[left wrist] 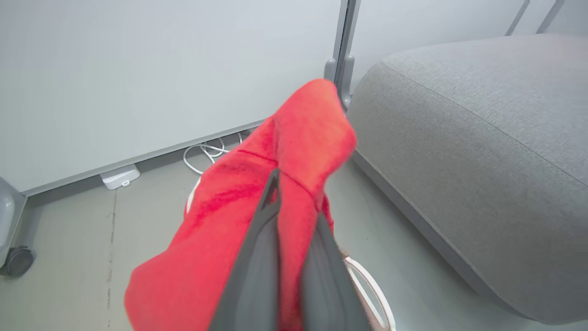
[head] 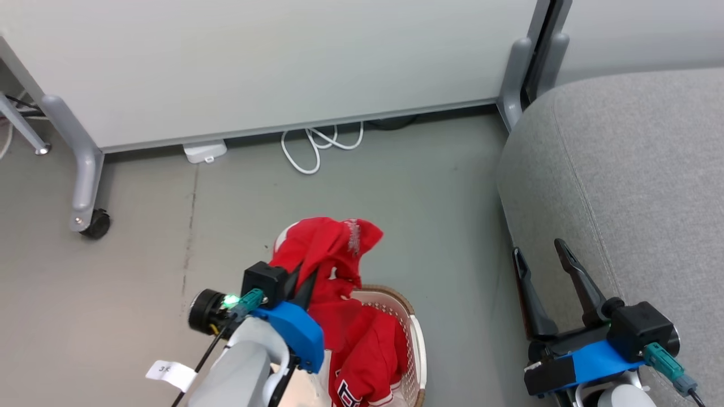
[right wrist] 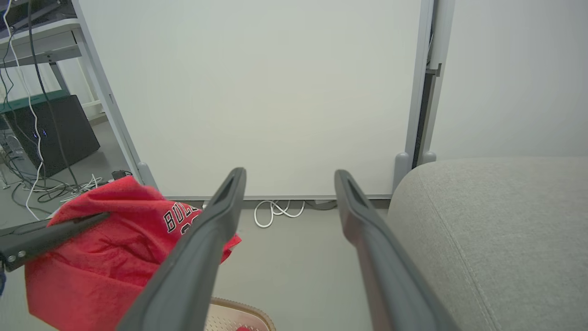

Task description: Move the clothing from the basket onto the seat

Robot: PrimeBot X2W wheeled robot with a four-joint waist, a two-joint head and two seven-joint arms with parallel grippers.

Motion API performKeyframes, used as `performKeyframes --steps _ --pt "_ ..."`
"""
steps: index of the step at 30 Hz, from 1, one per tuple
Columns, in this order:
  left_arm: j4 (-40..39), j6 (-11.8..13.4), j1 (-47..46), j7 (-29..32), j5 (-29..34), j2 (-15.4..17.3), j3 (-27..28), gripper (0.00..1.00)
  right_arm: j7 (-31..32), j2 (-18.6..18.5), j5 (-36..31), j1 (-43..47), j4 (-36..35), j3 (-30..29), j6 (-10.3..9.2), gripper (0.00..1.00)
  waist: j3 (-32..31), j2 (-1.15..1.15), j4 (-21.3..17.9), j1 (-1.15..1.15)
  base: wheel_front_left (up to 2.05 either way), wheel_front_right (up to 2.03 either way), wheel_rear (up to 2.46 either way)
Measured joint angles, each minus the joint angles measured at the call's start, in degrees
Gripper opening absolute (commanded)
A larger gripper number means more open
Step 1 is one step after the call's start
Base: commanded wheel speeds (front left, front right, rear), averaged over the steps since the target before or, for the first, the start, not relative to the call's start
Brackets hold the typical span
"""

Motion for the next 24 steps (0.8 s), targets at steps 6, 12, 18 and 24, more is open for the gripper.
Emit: performKeyframes --steps 6,12,18,24 --pt "-5.2 0.0 -0.5 0.9 -5.9 -0.1 -7.2 0.0 0.2 0.0 0.0 1.4 0.5 0.0 0.0 1.0 -2.9 0.0 1.0 0.0 0.0 0.0 0.0" --pt "-9.0 0.8 -2.9 2.4 -11.0 0.0 -11.8 0.0 0.7 0.0 0.1 2.5 0.6 0.7 0.0 1.0 -5.4 0.0 1.6 0.01 0.0 0.0 0.0" --pt "-12.2 2.4 -5.9 4.4 -16.4 -0.1 -16.4 0.0 1.4 0.0 0.1 3.3 0.5 1.7 0.0 1.0 -6.9 0.0 1.6 0.01 0.0 0.0 0.0" --pt "-13.7 3.4 -9.9 6.1 -21.1 -0.1 -20.8 0.0 1.9 0.0 0.1 3.5 0.3 2.3 0.0 1.0 -7.5 0.0 1.3 0.01 0.0 0.0 0.0"
